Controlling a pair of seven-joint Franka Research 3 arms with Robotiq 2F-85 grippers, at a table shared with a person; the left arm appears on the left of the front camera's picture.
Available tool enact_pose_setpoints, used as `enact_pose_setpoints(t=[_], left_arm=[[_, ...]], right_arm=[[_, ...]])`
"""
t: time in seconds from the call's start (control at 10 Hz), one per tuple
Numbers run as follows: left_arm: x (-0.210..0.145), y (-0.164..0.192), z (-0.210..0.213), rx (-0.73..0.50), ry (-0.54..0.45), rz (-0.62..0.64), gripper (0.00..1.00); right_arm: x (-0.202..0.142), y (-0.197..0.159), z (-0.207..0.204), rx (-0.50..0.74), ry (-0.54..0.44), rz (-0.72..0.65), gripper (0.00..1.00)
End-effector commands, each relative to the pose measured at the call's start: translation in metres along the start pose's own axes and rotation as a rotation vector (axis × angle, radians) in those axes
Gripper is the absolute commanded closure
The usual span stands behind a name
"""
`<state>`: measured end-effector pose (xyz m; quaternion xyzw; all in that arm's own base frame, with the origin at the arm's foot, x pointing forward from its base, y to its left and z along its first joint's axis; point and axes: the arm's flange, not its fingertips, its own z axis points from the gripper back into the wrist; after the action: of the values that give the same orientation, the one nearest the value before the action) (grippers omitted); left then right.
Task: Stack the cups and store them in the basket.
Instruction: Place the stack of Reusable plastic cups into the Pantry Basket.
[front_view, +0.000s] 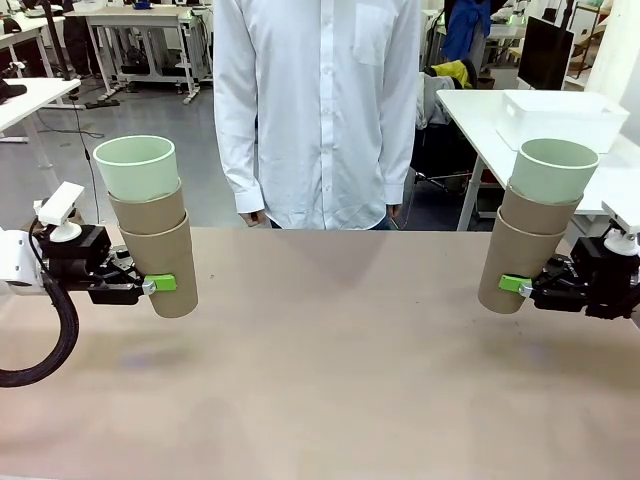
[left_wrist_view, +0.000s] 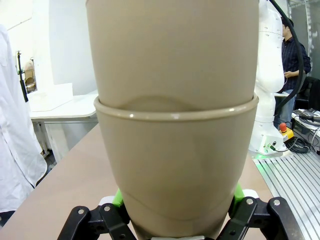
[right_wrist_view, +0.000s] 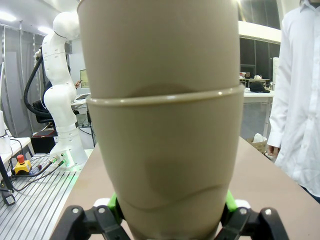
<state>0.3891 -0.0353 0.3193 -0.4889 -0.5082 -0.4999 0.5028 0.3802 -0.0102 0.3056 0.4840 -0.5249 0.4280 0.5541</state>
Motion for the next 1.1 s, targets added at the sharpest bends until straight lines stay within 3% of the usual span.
enact_pose_setpoints(t=[0.0,1.0], left_arm=[[0.0038,-0.0003,-0.0001,-0.001,-0.008,-0.008,0.16],[0.0038,-0.0003,-0.0001,-0.001,-0.008,-0.008,0.16]], right_arm=[[0.0040,0.0001,-0.0007,0.002,-0.001,0.011,0.16],[0.0040,0.0001,-0.0007,0.002,-0.001,0.011,0.16]])
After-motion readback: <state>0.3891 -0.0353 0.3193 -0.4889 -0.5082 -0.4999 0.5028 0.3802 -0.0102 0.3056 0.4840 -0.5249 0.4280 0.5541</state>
